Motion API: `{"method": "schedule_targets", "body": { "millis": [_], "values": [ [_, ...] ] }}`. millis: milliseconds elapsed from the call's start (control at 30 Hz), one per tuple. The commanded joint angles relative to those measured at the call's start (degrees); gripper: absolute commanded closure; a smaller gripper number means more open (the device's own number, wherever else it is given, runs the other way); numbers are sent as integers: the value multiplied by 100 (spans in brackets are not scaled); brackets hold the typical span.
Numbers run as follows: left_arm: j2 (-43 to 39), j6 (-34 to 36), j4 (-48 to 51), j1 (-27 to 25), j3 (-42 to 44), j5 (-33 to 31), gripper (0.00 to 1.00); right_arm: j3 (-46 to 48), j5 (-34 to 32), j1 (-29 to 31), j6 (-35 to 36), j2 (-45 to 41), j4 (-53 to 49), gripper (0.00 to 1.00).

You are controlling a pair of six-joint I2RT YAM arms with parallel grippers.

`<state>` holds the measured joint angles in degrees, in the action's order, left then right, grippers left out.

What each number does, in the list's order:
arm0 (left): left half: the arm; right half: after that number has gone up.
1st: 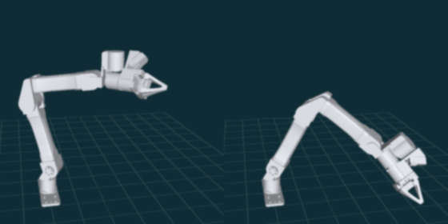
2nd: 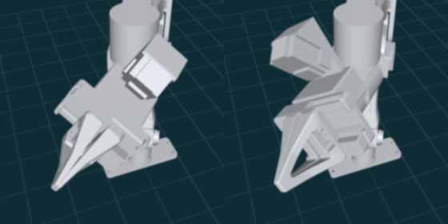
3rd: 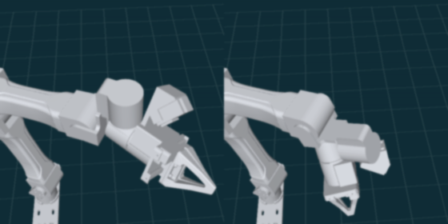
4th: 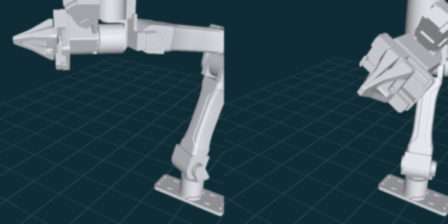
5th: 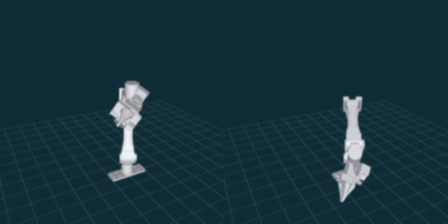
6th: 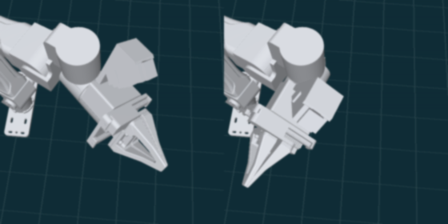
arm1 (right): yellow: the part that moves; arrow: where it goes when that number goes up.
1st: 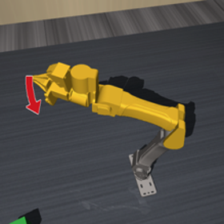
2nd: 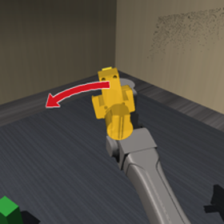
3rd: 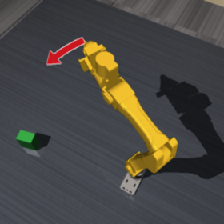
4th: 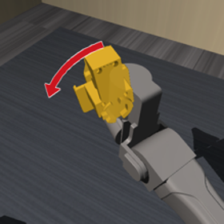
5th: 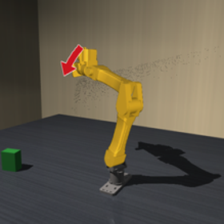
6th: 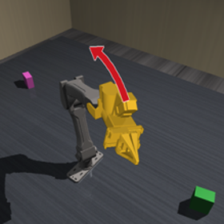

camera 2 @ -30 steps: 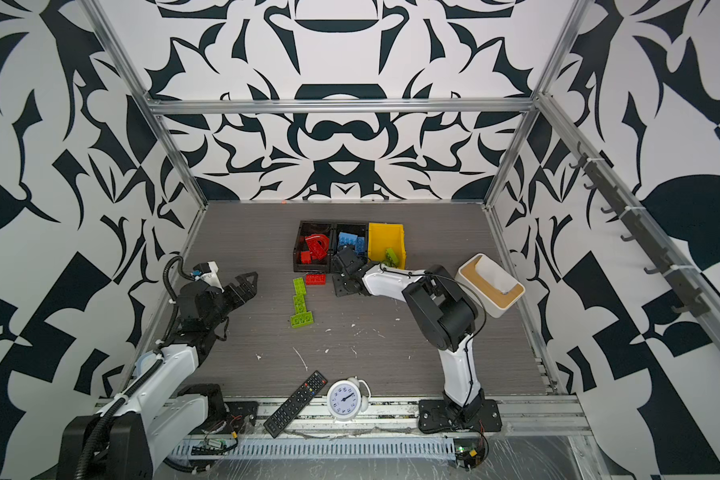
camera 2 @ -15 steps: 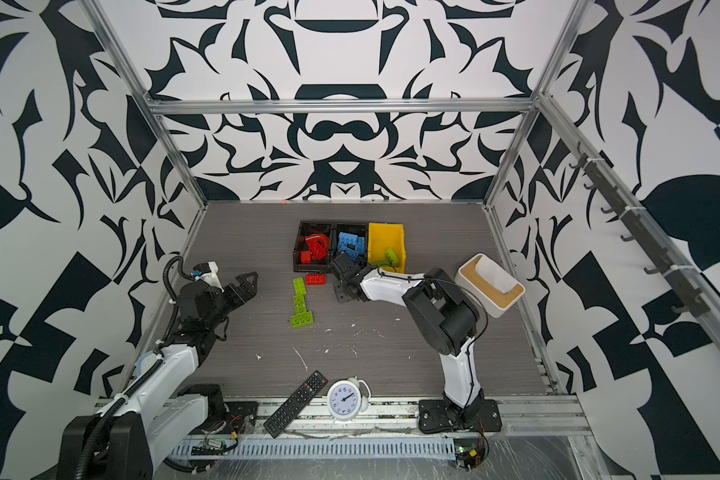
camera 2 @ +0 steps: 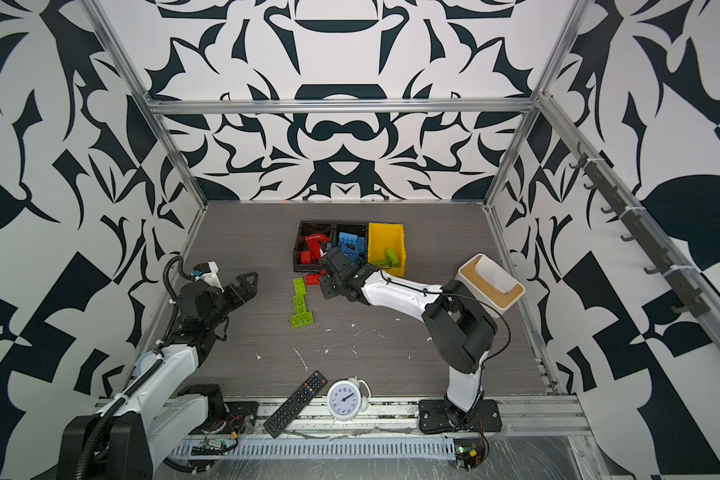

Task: Sort the legos into containers by color
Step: 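Lift the red 2x4 brick and drop it into the red-brick compartment, then move the right gripper back over the last red 2x4 brick by the bins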

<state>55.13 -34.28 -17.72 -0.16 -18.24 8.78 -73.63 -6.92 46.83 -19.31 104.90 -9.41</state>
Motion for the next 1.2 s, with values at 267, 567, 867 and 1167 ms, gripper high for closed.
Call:
{"method": "schedule_targets", "body": {
  "millis": [267,567,867,1167],
  "values": [
    [-20,20,13,16,-145,72,1,-2031,-98,-190,151,1203,591,78],
    [-9,154,-92,12,-188,311,1,-2806,-117,-365,11,1919,832,77],
    [-38,178,-67,-1,-205,319,1,-3331,-5,-446,-5,2331,631,59],
    [31,185,-66,-7,-223,335,1,-2944,392,-319,240,1790,325,30]
  ]
}}
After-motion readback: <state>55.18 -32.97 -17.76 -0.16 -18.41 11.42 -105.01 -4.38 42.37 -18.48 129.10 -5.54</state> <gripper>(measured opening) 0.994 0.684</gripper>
